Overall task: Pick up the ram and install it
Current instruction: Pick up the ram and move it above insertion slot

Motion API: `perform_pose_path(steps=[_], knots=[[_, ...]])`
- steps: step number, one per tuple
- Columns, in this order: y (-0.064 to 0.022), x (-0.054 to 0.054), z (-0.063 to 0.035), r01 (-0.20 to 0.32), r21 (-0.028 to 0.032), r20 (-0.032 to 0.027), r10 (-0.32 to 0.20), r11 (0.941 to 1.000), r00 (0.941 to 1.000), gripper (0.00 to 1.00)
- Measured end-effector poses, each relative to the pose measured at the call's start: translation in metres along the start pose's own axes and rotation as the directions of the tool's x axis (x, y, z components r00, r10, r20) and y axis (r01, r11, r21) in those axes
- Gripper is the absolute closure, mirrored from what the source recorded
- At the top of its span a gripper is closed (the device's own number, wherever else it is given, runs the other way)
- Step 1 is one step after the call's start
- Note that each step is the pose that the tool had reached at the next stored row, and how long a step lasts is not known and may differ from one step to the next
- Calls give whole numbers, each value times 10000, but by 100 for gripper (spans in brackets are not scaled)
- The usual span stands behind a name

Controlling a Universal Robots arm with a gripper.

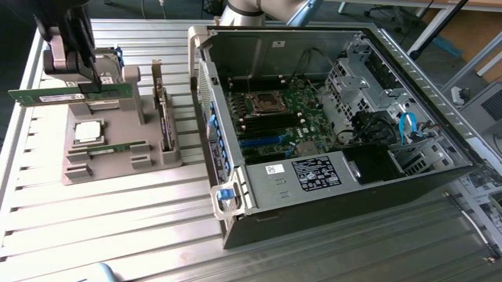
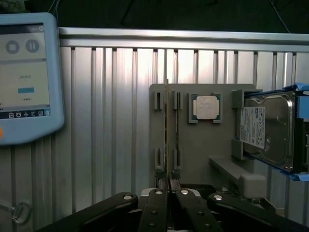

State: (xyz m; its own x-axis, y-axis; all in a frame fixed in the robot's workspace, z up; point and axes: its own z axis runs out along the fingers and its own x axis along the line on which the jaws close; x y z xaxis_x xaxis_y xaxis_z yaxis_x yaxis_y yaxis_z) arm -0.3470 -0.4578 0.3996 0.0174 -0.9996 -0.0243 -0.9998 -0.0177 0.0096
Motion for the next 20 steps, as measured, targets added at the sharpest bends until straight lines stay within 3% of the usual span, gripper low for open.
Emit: perform_pose_path(steps=[20], knots=[[-239,4,-3,0,0,0,0,10000,10000,88]])
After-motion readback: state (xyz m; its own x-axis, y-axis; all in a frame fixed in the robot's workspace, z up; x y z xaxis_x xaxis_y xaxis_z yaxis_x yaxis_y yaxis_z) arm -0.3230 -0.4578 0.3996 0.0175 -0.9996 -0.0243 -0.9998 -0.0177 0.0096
